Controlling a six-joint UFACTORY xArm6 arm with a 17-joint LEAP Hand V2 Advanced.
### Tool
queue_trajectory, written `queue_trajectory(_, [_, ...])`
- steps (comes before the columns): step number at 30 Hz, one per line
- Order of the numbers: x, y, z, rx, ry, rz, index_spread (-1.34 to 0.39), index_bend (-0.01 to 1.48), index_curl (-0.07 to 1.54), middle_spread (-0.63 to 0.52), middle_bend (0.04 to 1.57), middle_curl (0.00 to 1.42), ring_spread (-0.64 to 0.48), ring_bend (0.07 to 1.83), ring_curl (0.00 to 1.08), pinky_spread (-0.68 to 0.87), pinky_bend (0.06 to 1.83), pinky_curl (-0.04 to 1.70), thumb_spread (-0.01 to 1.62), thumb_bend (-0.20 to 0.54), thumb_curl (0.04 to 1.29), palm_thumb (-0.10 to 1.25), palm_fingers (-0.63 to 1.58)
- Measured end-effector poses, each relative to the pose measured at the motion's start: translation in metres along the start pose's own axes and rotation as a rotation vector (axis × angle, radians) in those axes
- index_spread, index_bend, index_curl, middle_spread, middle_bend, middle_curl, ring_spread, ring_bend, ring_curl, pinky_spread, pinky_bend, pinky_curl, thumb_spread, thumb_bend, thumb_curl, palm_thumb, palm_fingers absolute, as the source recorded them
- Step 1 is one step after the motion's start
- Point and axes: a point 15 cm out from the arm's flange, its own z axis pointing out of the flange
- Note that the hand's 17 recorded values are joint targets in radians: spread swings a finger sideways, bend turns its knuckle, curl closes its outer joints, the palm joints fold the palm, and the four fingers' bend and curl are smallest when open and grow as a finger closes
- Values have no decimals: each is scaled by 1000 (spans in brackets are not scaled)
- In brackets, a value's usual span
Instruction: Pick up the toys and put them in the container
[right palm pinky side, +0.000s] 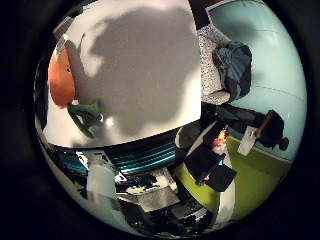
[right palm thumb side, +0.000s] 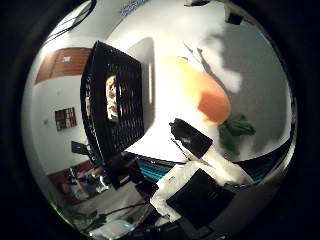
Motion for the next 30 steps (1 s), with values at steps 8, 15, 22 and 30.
queue_trajectory(8, [-13,-6,11,-18,3,-5,-239,169,296,-64,405,365,89,654,188,469,520,262,1130,-26,360,597,323])
queue_trajectory(15, [-21,-1,26,-32,2,0,-229,170,300,-72,415,371,71,665,186,460,519,244,1129,-23,320,520,346])
queue_trajectory(22, [-32,4,51,-34,1,-5,-239,180,324,-112,449,389,8,698,188,438,486,211,1127,-22,304,508,435])
queue_trajectory(30, [-32,6,62,-20,2,-4,-299,194,361,-207,591,459,-191,861,236,231,499,160,1126,-19,297,514,690])
